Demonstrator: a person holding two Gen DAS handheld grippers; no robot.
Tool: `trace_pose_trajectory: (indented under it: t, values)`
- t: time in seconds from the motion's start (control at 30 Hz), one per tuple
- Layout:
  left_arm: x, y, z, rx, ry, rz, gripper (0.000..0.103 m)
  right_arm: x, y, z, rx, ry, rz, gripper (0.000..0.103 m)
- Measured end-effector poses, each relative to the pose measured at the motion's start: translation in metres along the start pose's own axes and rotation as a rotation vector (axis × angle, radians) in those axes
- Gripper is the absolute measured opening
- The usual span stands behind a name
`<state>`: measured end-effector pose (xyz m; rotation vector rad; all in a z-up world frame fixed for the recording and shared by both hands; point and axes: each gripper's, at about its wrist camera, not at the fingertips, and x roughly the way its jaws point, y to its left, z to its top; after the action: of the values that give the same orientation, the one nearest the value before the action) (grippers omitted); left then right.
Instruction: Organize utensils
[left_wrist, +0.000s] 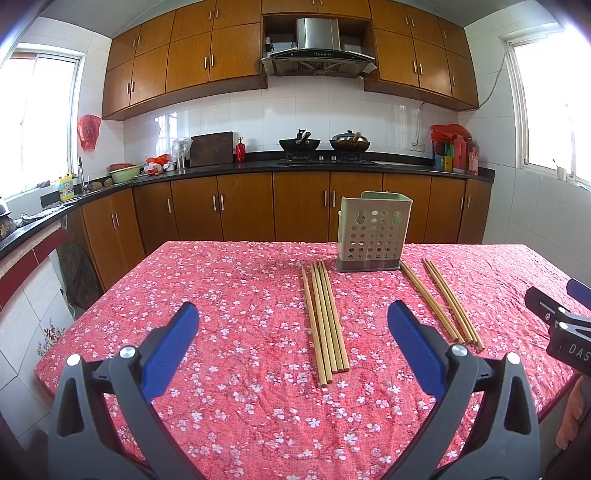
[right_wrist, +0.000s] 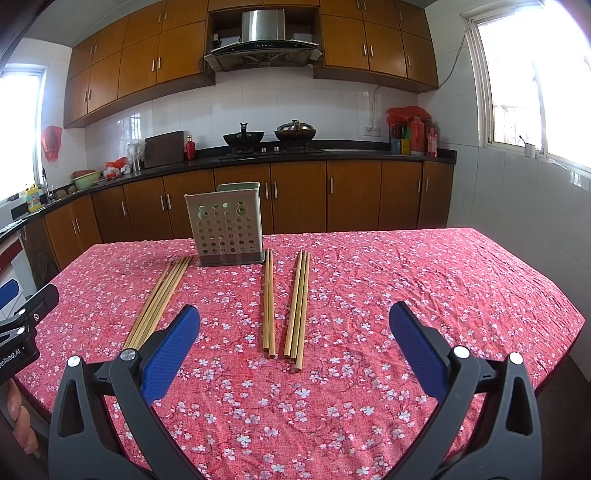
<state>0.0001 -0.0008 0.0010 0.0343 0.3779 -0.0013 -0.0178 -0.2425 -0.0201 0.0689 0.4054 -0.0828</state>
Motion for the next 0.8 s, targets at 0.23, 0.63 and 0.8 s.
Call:
trace_pose_trajectory:
  t: [0.23,0.63,0.8]
  values:
    - [0.0022,-0.0011,-0.0010,-0.001,0.001,-0.001,0.099,0.0005,-0.0003,-0.0002,0.001,0.000,0.000,0.101]
    - [0.0026,-0.0012,-0.0008,-0.001,0.002,-0.001,0.099,0.0011,-0.0002,-0.0002,0.001,0.001,0.000,0.101]
    - [0.0026,-0.0013,-0.0007,-0.001,0.002,0.000,0.099,0.0011,-0.0003,-0.0002,0.001,0.001,0.000,0.101]
